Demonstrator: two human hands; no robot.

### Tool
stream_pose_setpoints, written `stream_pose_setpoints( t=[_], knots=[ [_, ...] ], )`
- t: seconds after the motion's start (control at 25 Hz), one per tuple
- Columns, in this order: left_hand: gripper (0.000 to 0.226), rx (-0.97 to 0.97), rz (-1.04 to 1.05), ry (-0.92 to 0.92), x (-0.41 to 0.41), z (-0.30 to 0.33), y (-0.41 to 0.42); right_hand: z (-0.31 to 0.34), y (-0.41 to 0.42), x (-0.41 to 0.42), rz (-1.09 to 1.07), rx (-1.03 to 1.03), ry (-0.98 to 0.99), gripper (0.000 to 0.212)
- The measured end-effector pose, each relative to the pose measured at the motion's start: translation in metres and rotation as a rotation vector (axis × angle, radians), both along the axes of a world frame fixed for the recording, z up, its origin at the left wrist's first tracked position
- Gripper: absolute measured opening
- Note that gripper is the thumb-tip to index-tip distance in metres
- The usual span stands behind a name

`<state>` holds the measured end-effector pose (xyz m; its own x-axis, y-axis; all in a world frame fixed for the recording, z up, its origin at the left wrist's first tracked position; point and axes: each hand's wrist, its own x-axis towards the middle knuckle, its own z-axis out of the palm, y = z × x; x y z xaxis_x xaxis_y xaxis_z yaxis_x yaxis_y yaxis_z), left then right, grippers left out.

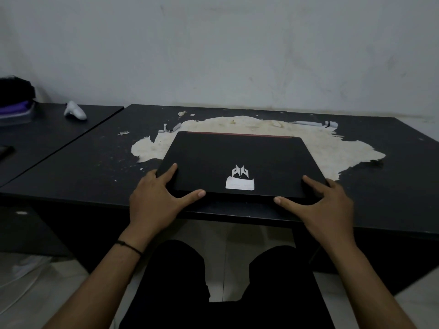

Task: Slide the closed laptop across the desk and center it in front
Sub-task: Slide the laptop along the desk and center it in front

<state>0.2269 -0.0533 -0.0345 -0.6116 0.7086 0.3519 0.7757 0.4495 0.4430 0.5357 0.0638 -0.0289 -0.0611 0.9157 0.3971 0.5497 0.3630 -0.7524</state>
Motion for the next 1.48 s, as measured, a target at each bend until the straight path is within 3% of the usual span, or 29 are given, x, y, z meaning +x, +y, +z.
stream_pose_setpoints(
  t=[0.24,1.2,1.48],
  knots=[
    [0.118,0.005,-0.011,0.005,-0.004,-0.001,0.0,-0.005,-0.009,0.003,-0.011,0.024,0.049,0.088],
    [0.114,0.067,0.008,0.025,0.0,-0.003,-0.003,-0.005,-0.01,0.003,0.001,0.009,0.038,0.092],
    [0.108,0.059,-0.018,0.014,0.008,-0.005,-0.001,-0.007,-0.009,-0.001,-0.047,0.061,-0.129,0.091]
  ],
)
